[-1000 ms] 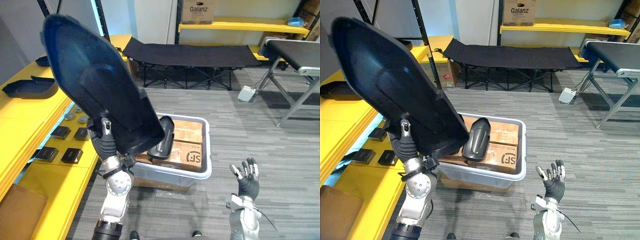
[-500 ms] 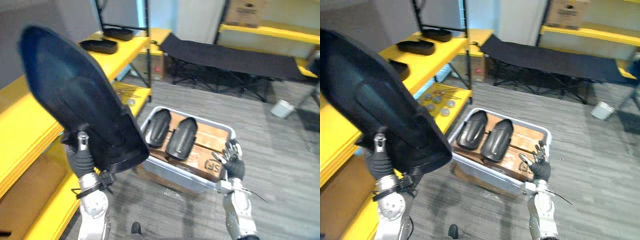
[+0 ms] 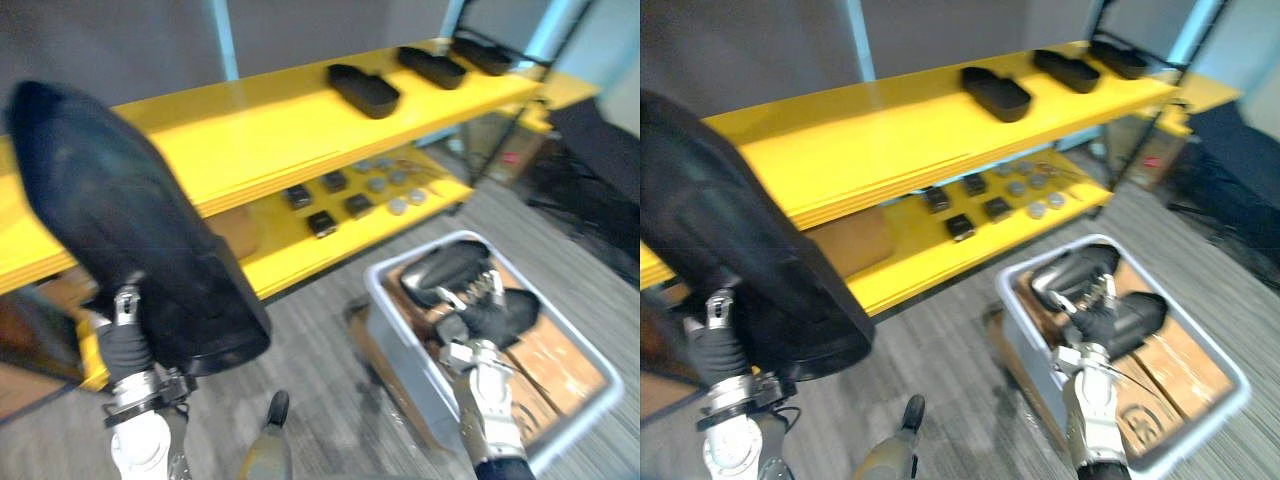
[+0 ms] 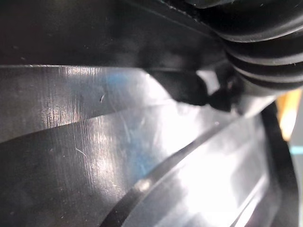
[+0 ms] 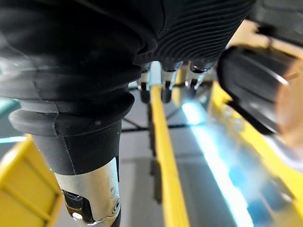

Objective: Walk over and take plastic housings, then place them on the shelf

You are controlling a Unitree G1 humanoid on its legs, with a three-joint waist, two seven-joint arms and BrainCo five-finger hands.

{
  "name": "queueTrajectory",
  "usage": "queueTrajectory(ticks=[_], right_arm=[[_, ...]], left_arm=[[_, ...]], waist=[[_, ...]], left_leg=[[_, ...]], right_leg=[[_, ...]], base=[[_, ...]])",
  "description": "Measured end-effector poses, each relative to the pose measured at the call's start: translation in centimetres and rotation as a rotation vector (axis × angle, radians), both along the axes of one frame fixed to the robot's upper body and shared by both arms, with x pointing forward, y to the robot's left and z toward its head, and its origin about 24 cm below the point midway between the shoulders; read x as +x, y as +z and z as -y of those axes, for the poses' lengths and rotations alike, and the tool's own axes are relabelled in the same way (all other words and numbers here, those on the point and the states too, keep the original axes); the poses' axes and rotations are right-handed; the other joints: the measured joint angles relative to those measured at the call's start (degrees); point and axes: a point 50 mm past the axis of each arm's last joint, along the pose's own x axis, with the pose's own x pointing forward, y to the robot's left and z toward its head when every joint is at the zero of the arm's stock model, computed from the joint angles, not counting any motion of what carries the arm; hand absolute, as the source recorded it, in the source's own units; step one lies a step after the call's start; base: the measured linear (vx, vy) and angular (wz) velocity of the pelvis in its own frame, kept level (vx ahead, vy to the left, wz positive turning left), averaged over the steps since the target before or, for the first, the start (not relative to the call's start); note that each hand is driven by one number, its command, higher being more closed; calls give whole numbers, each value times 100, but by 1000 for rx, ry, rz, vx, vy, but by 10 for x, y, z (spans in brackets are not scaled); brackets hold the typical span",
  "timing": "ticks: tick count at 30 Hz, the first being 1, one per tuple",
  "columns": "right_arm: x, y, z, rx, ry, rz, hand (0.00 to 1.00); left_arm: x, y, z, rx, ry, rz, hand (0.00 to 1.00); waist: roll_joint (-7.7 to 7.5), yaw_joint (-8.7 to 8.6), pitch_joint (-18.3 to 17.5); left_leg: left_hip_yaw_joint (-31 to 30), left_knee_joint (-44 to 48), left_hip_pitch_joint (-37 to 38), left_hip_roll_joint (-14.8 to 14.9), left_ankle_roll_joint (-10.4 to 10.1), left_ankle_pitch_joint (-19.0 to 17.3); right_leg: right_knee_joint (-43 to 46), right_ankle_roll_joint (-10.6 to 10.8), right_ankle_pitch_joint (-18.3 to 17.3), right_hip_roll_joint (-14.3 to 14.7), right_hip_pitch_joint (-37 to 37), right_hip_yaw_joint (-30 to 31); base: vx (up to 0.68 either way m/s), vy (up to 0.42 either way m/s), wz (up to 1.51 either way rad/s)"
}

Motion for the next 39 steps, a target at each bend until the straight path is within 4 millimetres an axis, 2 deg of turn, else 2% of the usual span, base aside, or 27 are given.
queueTrajectory(ticks=[1,2,3,6,7,9,12,13,14,15,16,17,18,19,20,23,24,26,27,28,30,31,33,34,35,38,39], right_arm=[[0,1,1,-12,1,3,0],[0,-1,-1,-8,11,-5,0],[1,-2,-7,-2,36,-1,0],[2,-2,-14,17,71,16,0],[1,-2,-15,21,70,20,0],[1,0,-16,27,66,46,0],[1,1,-20,39,61,71,0],[1,1,-23,52,56,80,0],[3,3,-25,59,57,90,0],[3,3,-24,55,59,91,0],[1,1,-25,63,55,86,0],[1,2,-25,60,66,92,0],[2,3,-26,58,77,96,0],[3,5,-28,53,96,108,0],[5,9,-29,48,114,125,0],[4,18,-28,16,121,159,0],[2,20,-25,2,110,173,0],[1,21,-21,-2,93,175,0],[0,22,-15,-10,66,180,0],[-1,23,-13,-13,57,182,0],[-4,30,-5,-39,13,207,0],[-4,34,-3,-55,4,220,0],[-4,42,-2,-75,-7,247,0],[-2,46,1,-97,0,257,0],[2,52,6,-129,12,268,0],[5,63,17,-191,25,290,0],[5,63,18,-196,33,284,0]], left_arm=[[2,0,3,-6,-10,1,100],[3,-4,4,-12,-11,-16,100],[2,-7,3,-13,-1,-30,100],[3,-5,-1,-5,31,-25,100],[3,-5,-1,-3,37,-23,100],[6,-2,0,2,36,-6,100],[11,5,-1,37,46,24,100],[11,8,-3,49,50,34,100],[11,11,-5,64,50,47,100],[11,11,-6,69,52,46,100],[12,13,-8,92,48,50,100],[13,16,-9,101,49,60,100],[14,17,-10,108,54,66,100],[15,20,-12,127,73,77,100],[15,21,-14,126,95,80,100],[18,25,-16,135,100,96,100],[24,33,-14,151,82,127,100],[30,39,-10,163,54,151,100],[37,44,-6,171,28,168,100],[39,44,-5,171,20,170,100],[44,42,0,169,-11,152,100],[45,40,2,171,-22,138,100],[44,39,2,182,-32,128,100],[43,35,2,174,-33,110,100],[40,27,4,150,-42,77,100],[39,20,17,130,-126,49,100],[40,20,19,127,-151,49,100]], waist=[[95,-11,55],[141,-13,133],[160,21,162],[5,69,367],[-23,30,383],[-64,-18,447],[-126,81,576],[-240,103,605],[-305,77,659],[-209,59,640],[-241,48,612],[-274,41,588],[-286,35,581],[-298,-19,573],[-281,-107,583],[-283,-213,577],[-252,-269,557],[-243,-302,554],[-233,-399,521],[-236,-435,512],[-286,-473,421],[-333,-476,320],[-481,-461,214],[-438,-422,155],[-180,-375,59],[181,-401,-141],[235,-425,-176]], left_leg=[[-13,109,-26,6,-337,242],[33,247,-23,21,-445,383],[128,390,-23,35,-446,385],[269,899,-90,146,-340,395],[262,1018,-164,157,-309,372],[252,1423,-405,240,-237,206],[272,1999,-592,205,-223,-264],[321,2057,-565,51,-198,-446],[434,2438,-563,41,-54,-763],[374,2538,-583,55,-29,-860],[316,2491,-512,-105,10,-972],[262,2170,-327,-245,14,-976],[218,1959,-206,-289,7,-969],[99,1603,-3,-375,16,-934],[-55,1265,270,-494,159,-807],[-265,827,840,-675,171,-794],[-415,777,1033,-702,147,-823],[-573,819,1097,-701,134,-830],[-837,912,1125,-701,76,-864],[-913,928,1167,-701,51,-879],[-1182,973,1295,-698,-112,-980],[-1231,974,1280,-695,-189,-1027],[-1219,1059,1278,-695,-388,-1167],[-1140,1276,1263,-562,-477,-1409],[-1093,1479,1179,-293,-619,-1518],[-854,1271,1421,-31,-665,-1537],[-826,1164,1540,5,-685,-1525]], right_leg=[[109,133,-212,-50,49,102],[258,142,-308,-151,30,244],[347,50,-382,-215,-21,383],[673,224,-513,-390,-108,669],[728,245,-525,-406,-141,670],[857,286,-537,-433,-245,675],[867,297,-611,-567,-146,636],[826,83,-697,-683,-39,575],[1131,-139,-576,-824,-17,630],[1486,-270,-481,-859,-90,765],[2224,-626,-115,-1093,-404,1124],[2793,-829,576,-1213,-772,1488],[3049,-836,912,-1216,-935,1717],[3645,-617,643,-1069,-1308,2141],[4065,-481,220,-833,-1632,2391],[4034,-550,-289,-471,-2016,2453],[3530,-597,-437,-275,-2389,2494],[3073,-594,-434,-178,-2612,2594],[2529,-477,-363,-81,-2772,2896],[2352,-451,-341,-63,-2799,3033],[1698,-244,-147,-12,-2765,3443],[1389,-262,75,0,-2740,3483],[809,-370,935,9,-2517,3461],[460,-107,968,76,-2248,3391],[198,-201,1078,316,-2106,3320],[-174,-282,1147,588,-1801,3271],[-270,-310,1167,631,-1703,3280]], base=[[-8,89,21],[-13,88,-7],[-20,111,-35],[-20,69,-39],[-11,68,-14],[14,59,1],[70,110,6],[211,206,22],[245,233,30],[290,280,48],[277,275,55],[292,262,55],[252,167,49],[317,153,52],[311,147,53],[342,114,46],[302,52,55],[297,4,70],[302,-50,88],[352,-105,109],[281,-196,94],[235,-238,77],[179,-244,50],[196,-301,15],[187,-272,1],[172,-163,-12],[132,-100,-18]])
